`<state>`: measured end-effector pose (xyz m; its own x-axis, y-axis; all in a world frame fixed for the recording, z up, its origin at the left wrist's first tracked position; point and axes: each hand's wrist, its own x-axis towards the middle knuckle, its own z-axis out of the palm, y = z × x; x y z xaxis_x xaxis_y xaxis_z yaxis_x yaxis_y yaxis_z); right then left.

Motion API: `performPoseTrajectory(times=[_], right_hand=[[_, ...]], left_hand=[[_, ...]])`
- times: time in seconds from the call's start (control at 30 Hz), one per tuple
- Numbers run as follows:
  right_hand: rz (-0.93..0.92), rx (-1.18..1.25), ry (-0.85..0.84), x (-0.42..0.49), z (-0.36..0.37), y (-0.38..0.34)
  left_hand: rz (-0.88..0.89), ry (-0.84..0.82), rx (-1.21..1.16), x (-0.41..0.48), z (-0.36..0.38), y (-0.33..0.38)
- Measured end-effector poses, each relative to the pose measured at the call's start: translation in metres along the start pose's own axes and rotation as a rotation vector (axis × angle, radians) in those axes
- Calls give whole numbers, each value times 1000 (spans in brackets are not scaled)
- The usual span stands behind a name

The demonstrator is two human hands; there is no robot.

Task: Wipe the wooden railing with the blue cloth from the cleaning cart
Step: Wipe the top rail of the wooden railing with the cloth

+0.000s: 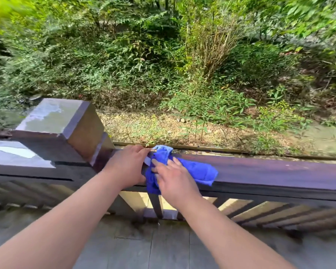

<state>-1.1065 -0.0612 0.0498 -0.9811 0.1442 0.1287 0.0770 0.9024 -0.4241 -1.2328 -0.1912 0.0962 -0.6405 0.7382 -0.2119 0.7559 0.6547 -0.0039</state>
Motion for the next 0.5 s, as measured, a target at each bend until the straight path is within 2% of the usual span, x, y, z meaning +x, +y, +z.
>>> performPoseTrajectory(times=[0.17,0.37,0.5], right_hand=[[82,66,16,-10,-6,14],[269,7,157,-21,-4,10],[187,-53,157,-9,11,-15]], left_hand=[[-5,-12,12,-7,-1,-16],[-54,-1,2,-19,0,-33],[-88,1,-28,-24,4,-31]])
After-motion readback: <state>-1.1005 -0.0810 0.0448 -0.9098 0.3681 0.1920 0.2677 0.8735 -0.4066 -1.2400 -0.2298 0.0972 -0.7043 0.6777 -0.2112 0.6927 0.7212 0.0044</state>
